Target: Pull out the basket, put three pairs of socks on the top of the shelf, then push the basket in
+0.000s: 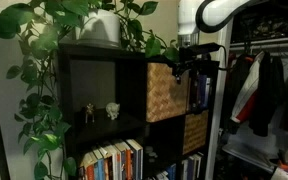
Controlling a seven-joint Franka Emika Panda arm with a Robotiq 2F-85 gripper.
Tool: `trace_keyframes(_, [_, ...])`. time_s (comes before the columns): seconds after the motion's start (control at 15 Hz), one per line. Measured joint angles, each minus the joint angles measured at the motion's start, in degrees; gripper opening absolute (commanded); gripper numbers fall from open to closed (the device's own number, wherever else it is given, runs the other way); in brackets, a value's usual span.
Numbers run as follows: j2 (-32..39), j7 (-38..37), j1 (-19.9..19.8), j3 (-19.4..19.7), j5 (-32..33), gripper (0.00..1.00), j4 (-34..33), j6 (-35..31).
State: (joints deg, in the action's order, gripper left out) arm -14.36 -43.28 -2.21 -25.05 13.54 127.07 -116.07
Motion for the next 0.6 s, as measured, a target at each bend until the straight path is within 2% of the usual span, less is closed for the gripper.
trace_keyframes(0.33, [0.0, 0.0, 0.0, 0.0, 0.0, 1.0, 0.0, 0.0])
trace_keyframes(0.6, [0.1, 1.1, 2.4, 3.1, 0.0, 1.0, 0.0, 0.0])
